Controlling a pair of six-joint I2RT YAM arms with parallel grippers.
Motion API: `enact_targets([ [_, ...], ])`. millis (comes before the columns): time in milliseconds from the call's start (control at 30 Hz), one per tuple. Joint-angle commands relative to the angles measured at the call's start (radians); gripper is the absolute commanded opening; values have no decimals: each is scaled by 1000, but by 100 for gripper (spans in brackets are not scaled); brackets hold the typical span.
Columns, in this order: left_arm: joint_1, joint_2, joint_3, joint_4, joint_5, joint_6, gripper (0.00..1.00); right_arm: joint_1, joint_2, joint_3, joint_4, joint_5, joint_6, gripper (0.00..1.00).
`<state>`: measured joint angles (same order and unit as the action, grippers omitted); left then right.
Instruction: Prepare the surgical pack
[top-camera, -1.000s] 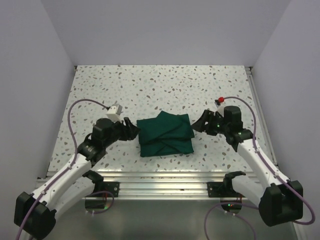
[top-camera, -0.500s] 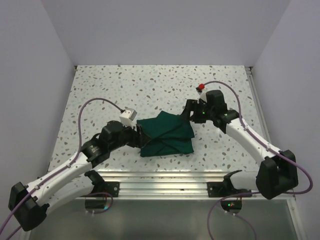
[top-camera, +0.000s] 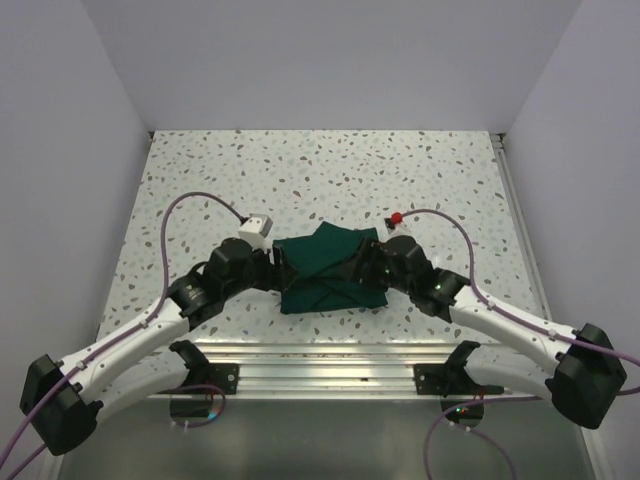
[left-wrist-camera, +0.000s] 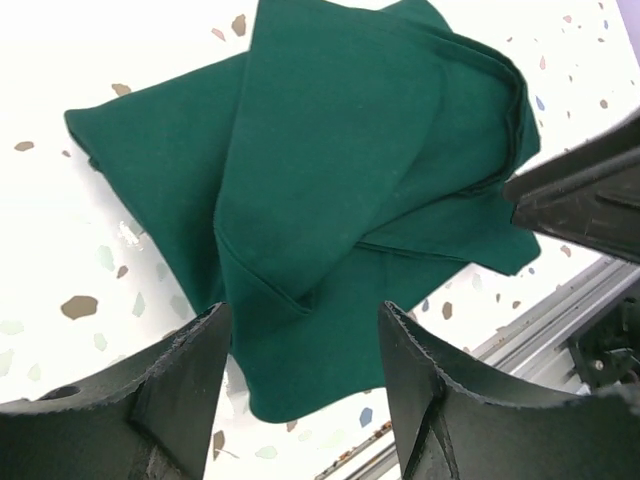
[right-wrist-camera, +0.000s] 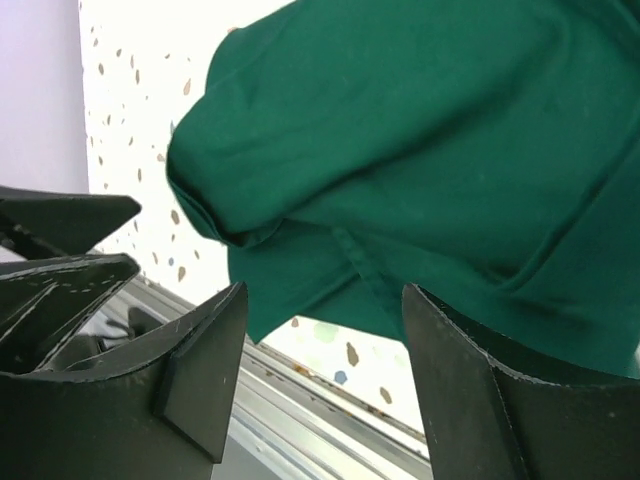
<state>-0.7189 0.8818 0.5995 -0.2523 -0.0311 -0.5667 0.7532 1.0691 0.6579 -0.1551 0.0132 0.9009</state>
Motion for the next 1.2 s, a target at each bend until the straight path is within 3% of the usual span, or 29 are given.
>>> enact_targets([
  [0,15,-4,28,1,-52,-32,66,52,-28,-56,139,198,222,66],
  [167,62,-12,20,-67,-64,-39,67,119,37,-30,66,150,227,64],
  [433,167,-34,-32,-28,49,-22,68,331,71,-32,-6,209,263,47],
  [500,202,-29,-32,-19,80,-10,68,371,92,-38,-11,225,291,34],
  [600,217,-23,-27,-13,83,-1,68,376,110,-73,20,243,312,13],
  [767,233,-9,-32,-8,88,5,68,370,189,-49,3,300,296,3],
  [1000,245,3,-30,-4,77,13,67,308,290,-37,60,278,262,0],
  [1167,254,23,-18,1,59,27,67,189,313,-38,101,240,221,0],
])
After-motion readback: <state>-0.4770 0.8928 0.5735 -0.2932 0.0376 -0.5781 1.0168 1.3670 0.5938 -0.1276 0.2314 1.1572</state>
